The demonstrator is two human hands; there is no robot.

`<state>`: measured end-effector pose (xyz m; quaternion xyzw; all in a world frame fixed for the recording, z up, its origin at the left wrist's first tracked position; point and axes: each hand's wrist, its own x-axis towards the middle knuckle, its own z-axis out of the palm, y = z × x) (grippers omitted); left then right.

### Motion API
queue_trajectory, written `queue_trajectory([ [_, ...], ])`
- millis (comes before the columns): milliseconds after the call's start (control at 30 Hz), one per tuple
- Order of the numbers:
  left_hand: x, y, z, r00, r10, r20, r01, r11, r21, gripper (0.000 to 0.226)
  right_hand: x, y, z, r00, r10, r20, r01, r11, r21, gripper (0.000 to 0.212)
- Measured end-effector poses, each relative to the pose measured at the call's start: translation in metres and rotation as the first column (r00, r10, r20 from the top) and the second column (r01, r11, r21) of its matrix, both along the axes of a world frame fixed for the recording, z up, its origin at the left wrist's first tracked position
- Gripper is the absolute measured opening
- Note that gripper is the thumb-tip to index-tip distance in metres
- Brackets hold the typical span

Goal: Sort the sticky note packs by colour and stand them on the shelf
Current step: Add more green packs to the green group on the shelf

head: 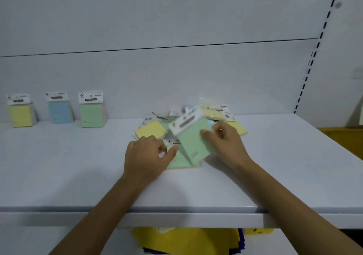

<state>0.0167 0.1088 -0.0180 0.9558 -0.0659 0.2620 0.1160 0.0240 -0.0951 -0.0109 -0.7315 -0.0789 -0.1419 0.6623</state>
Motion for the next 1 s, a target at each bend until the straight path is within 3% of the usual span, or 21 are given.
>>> queue_trajectory([
  [67,0.001,0.001,-0.001,0.999,-0.025,0.025,0.026,0.999,-0.030,0.044,0.001,0.003,-0.006,1.000,-0.023,-0.007,0.018,0.897,-0.442,0.036],
  [100,0.000,0.001,0.000,0.999,-0.040,0.035,0.042,0.998,-0.038,0.039,0.002,0.003,-0.007,0.999,-0.036,0.018,0.040,0.833,-0.553,0.039],
  [167,-0.002,-0.001,0.002,0.997,-0.071,0.012,0.072,0.991,-0.109,0.035,0.002,0.003,-0.005,0.998,-0.022,0.055,0.050,0.816,-0.576,0.040],
  [267,-0.001,0.001,0.007,0.983,-0.162,-0.083,0.113,0.901,-0.418,0.030,0.002,0.002,-0.003,0.996,-0.005,0.088,0.052,0.840,-0.540,0.041],
  [300,0.000,0.002,0.009,0.971,-0.217,-0.101,0.126,0.822,-0.556,0.028,0.002,0.002,-0.003,0.997,0.004,0.083,0.039,0.857,-0.514,0.041],
  [367,0.002,0.006,0.014,0.920,-0.382,-0.081,0.158,0.552,-0.819,0.010,-0.001,0.006,-0.002,0.996,0.048,0.077,-0.006,0.884,-0.468,0.040],
  [433,0.006,0.014,0.016,0.862,-0.506,-0.040,0.152,0.332,-0.931,0.030,-0.002,0.013,-0.001,0.993,0.092,0.080,-0.047,0.894,-0.446,0.038],
  [500,0.009,0.023,0.015,0.804,-0.593,-0.035,0.130,0.234,-0.963,0.054,-0.001,0.017,-0.002,0.988,0.120,0.101,-0.066,0.903,-0.425,0.037],
  [600,0.012,0.028,0.013,0.757,-0.653,-0.018,0.152,0.202,-0.968,0.057,0.001,0.017,-0.003,0.982,0.140,0.124,-0.073,0.897,-0.436,0.033],
  [733,0.012,0.027,0.011,0.805,-0.593,0.040,0.164,0.158,-0.974,0.040,0.002,0.015,-0.004,0.977,0.178,0.121,-0.090,0.849,-0.520,0.029],
  [1000,0.010,0.021,0.016,0.881,-0.472,0.027,0.102,0.134,-0.986,0.022,0.008,0.010,-0.007,0.988,0.112,0.110,-0.052,0.896,-0.441,0.030],
])
